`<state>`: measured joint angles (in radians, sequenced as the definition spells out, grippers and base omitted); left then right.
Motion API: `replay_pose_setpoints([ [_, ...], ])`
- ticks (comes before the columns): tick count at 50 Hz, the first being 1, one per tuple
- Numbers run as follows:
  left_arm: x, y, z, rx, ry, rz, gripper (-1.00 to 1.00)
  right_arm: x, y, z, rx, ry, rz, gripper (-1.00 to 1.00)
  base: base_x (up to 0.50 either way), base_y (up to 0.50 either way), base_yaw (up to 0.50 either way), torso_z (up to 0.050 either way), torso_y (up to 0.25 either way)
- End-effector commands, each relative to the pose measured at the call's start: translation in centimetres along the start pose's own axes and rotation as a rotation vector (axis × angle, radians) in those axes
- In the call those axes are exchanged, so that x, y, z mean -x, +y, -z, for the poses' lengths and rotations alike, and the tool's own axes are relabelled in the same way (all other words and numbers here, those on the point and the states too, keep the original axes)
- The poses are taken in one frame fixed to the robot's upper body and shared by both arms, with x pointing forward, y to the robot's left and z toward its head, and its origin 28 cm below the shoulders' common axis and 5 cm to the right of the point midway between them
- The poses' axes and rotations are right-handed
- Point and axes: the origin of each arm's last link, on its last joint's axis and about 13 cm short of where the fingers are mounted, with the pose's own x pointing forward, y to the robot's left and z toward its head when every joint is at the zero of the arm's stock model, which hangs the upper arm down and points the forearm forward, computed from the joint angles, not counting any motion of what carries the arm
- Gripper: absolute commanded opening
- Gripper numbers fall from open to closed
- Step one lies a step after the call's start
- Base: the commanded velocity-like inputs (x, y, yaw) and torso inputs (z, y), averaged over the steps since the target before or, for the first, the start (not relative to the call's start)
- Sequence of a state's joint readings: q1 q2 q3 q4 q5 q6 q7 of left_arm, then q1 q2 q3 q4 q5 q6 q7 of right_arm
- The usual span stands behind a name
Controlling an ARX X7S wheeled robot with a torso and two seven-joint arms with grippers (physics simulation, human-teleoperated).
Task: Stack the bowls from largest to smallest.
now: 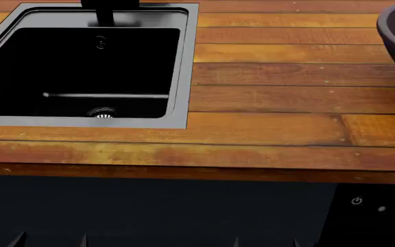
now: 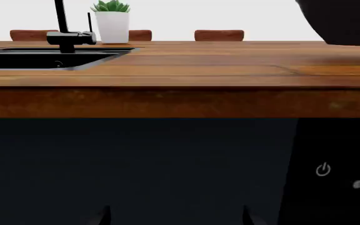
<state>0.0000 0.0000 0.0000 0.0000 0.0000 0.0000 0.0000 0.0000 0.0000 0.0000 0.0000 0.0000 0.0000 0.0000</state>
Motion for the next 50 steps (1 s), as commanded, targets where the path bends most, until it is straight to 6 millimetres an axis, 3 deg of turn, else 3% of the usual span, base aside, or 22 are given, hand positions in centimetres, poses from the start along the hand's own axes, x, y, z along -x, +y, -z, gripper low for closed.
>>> replay_pose_setpoints([
  [1,0.1,0.0,-0.1,0.000,0.000,0.000,1.00,0.0,0.1,0.0,0.000,0.000,0.000,1.00,0.00,0.00,0.00,0.000,0.000],
  [9,0.0,-0.2,0.2,-0.059,0.018,0.033,1.00,0.1,0.1,-0.3,0.027,0.005,-0.006,1.00,0.00,0.00,0.00,0.000,0.000],
  [24,-0.5,0.1,-0.2,0.006,0.061,-0.006,1.00,0.1,0.0,-0.9,0.019,0.011,0.005,1.00,0.00,0.00,0.00,0.000,0.000],
  [27,-0.7,0.4,-1.5,0.028,0.083,-0.020,1.00,0.1,-0.6,-1.9,0.016,-0.003,0.040,1.00,0.00,0.00,0.00,0.000,0.000],
  [32,-0.2,1.1,-6.3,0.010,0.025,0.015,1.00,0.4,-1.8,-6.8,-0.010,-0.044,0.072,1.00,0.00,0.00,0.00,0.000,0.000],
  [36,1.3,1.4,-10.0,0.003,0.000,0.038,1.00,2.0,-2.2,-11.1,-0.004,-0.096,0.059,1.00,0.00,0.00,0.00,0.000,0.000],
  [41,2.6,2.3,-13.8,0.012,-0.043,0.027,1.00,3.6,-2.7,-14.2,0.033,-0.122,0.050,1.00,0.00,0.00,0.00,0.000,0.000],
  [45,3.4,2.6,-15.1,-0.007,-0.066,0.052,1.00,4.4,-3.1,-15.8,0.031,-0.148,0.060,1.00,0.00,0.00,0.00,0.000,0.000],
  [50,3.3,3.2,-15.1,-0.044,-0.061,0.042,1.00,4.5,-3.4,-15.7,0.077,-0.119,0.086,1.00,0.00,0.00,0.00,0.000,0.000],
])
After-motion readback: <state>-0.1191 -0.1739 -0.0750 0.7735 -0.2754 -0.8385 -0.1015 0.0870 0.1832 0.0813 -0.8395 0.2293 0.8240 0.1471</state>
